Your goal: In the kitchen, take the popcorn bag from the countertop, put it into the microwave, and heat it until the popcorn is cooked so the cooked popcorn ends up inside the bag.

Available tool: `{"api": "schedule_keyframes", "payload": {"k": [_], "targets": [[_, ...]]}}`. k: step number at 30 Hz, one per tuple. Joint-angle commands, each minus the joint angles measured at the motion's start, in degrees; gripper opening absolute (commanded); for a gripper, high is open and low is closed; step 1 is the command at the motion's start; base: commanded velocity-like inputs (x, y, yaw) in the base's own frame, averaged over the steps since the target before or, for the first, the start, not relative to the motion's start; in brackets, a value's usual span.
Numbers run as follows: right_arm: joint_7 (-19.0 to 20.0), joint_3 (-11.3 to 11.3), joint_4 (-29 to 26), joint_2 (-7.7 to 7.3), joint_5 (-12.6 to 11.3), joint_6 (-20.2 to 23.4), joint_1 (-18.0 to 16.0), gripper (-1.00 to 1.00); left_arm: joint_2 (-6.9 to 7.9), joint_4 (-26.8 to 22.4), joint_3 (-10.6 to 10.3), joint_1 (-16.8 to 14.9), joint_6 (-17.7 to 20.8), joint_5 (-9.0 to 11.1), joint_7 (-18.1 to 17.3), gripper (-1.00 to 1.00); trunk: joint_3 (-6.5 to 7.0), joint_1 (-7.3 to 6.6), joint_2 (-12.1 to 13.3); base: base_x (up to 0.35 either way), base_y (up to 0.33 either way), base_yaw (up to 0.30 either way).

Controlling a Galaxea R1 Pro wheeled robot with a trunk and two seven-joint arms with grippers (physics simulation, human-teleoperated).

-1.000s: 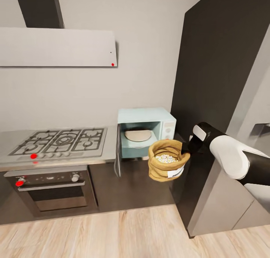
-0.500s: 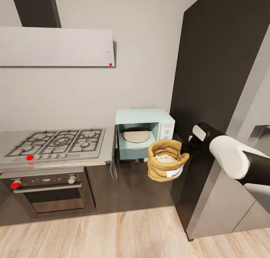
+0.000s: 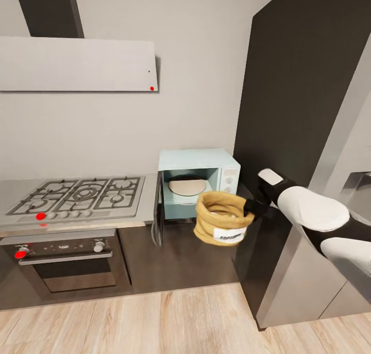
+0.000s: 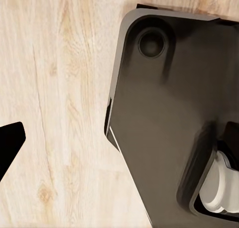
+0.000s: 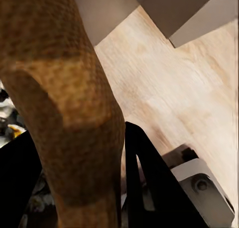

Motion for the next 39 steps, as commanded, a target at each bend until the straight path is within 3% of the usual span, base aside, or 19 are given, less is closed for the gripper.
{"api": "schedule_keyframes", "payload": {"k": [1,4,6,8,13,19,22,24,27,33,39], "targets": [[-2.0,-0.6,0.0,0.12,-0.8,-1.2,-0.1,-1.0,-0.01,0.0,0.2,0.0,0.0,0.1,0.1,1.0,-0.12,0.03,-0.1,0.0,0.0,0.0],[-8.1,-0.8,-0.1,0.22,-7.8,-7.6,-0.1,-1.0,-0.01,0.0,0.2,0.0,0.0,0.1,0.1,1.0,-0.12,0.03,-0.1,0.0,0.0,0.0],[-11.8,-0.8,-0.2,0.23,-10.7,-11.0,-0.1,-1.0,-0.01,0.0,0.2,0.0,0.0,0.1,0.1,1.0,-0.12,0.03,-0.1,0.0,0.0,0.0],[-13.7,-0.8,-0.3,0.23,-11.9,-15.0,-0.1,-1.0,-0.01,0.0,0.2,0.0,0.0,0.1,0.0,1.0,-0.12,0.03,-0.1,0.0,0.0,0.0],[-16.9,-0.9,-0.4,0.23,-12.3,-24.6,-0.1,-1.0,-0.01,0.0,0.2,0.0,0.0,0.1,0.1,1.0,-0.12,0.03,-0.1,0.0,0.0,0.0],[-20.2,-1.0,-0.4,0.23,-12.4,-29.4,-0.1,-1.0,-0.01,0.0,0.2,0.0,0.0,0.1,0.1,1.0,-0.12,0.03,-0.1,0.0,0.0,0.0],[-20.3,-3.4,-0.4,0.23,-12.4,-29.9,-0.1,-1.0,-0.01,0.0,0.2,0.0,0.0,0.1,0.1,1.0,-0.12,0.03,-0.1,0.0,0.0,0.0],[-20.3,-5.5,-0.5,0.23,-12.4,-32.5,-0.1,-1.0,-0.03,0.0,0.2,0.0,0.0,0.1,0.1,1.0,-0.12,0.03,-0.1,0.0,0.0,0.0],[-20.4,-6.6,-0.5,0.23,-12.4,-36.9,-0.1,-1.0,-0.03,0.0,0.2,0.0,0.0,0.1,0.1,1.0,-0.12,0.03,-0.1,0.0,0.0,0.0],[-22.8,-10.5,-0.4,0.23,-12.4,-39.2,-0.1,-1.0,-0.02,0.0,0.2,0.0,0.0,0.1,0.1,1.0,-0.12,0.03,-0.1,0.0,0.0,0.0],[-25.3,-11.5,-0.1,1.36,-12.4,-43.4,-0.1,-1.0,-0.01,0.0,0.2,0.0,0.0,0.1,0.1,1.0,-0.12,0.03,-0.1,0.0,0.0,0.0]]}}
